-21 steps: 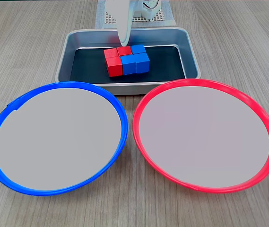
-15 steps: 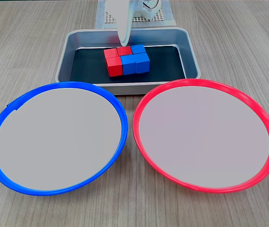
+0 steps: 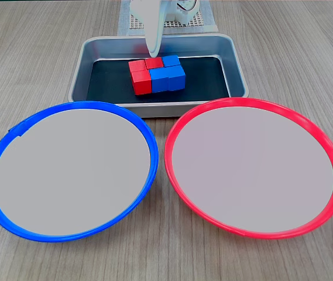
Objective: Move six blocks tray to matching dishes
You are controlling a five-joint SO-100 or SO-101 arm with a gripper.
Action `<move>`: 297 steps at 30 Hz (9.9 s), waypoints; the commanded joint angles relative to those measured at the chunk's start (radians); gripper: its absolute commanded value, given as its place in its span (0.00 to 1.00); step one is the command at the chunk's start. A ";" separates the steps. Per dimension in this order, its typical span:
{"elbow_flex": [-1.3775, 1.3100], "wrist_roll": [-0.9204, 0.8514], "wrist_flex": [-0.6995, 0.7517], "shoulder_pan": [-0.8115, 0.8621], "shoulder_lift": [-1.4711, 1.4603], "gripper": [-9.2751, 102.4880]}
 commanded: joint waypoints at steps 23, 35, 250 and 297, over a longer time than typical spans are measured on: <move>-0.614 -0.428 0.264 0.009 -0.652 0.08; -0.736 -0.732 0.267 0.121 -1.367 0.08; -1.566 -0.566 -0.055 -0.397 -1.894 0.30; -1.048 -0.055 0.241 -0.250 -1.555 0.31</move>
